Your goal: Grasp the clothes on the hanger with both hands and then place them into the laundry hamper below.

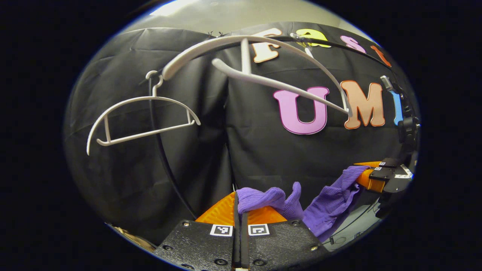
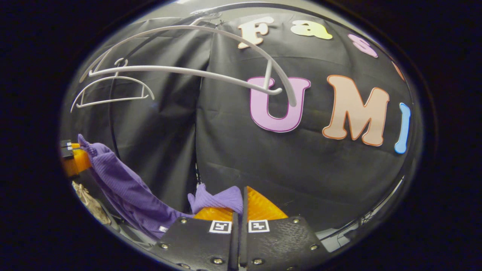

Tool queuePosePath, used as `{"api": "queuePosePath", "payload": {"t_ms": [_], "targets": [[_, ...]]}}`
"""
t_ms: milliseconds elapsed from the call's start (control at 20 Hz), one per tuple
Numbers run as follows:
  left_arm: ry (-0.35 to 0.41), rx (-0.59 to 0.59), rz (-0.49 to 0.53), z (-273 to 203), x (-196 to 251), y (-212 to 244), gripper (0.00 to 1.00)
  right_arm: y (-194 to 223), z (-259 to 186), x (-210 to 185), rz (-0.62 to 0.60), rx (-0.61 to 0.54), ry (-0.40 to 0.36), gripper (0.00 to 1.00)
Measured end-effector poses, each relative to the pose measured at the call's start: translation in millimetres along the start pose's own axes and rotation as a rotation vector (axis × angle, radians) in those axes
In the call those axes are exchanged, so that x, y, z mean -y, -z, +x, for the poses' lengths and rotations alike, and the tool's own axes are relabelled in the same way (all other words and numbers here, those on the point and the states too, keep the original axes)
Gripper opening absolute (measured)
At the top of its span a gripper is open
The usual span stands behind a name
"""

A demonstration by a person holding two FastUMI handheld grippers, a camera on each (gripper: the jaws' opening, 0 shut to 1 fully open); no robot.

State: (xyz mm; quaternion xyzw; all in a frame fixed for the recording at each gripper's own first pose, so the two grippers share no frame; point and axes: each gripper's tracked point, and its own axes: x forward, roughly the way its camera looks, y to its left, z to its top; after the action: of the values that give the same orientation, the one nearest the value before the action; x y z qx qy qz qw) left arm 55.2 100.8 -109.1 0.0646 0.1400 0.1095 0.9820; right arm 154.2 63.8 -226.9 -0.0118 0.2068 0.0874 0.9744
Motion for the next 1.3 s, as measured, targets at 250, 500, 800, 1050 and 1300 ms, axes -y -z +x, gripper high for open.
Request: {"api": "queuePosePath", "payload": {"t_ms": [250, 500, 800, 1050, 1300], "targets": [[0.064, -0.061, 0.037, 15, 25, 30, 0.01, 23, 0, -16, -0.016, -0.043, -0.044, 0.02], [0.141, -0.147, 0.071, 28, 43, 62, 0.01, 60, 5, -26, -0.048, -0.12, -0.077, 0.02], [0.177, -0.282, 0.021, 28, 61, 107, 0.01, 105, 4, -35, -0.043, -0.214, -0.099, 0.02], [0.196, -0.36, 0.032, 31, 69, 134, 0.01, 135, 4, -38, -0.046, -0.297, -0.108, 0.02], [0.227, -0.472, 0.029, 25, 80, 169, 0.01, 167, -2, -40, -0.051, -0.398, -0.108, 0.02]]}}
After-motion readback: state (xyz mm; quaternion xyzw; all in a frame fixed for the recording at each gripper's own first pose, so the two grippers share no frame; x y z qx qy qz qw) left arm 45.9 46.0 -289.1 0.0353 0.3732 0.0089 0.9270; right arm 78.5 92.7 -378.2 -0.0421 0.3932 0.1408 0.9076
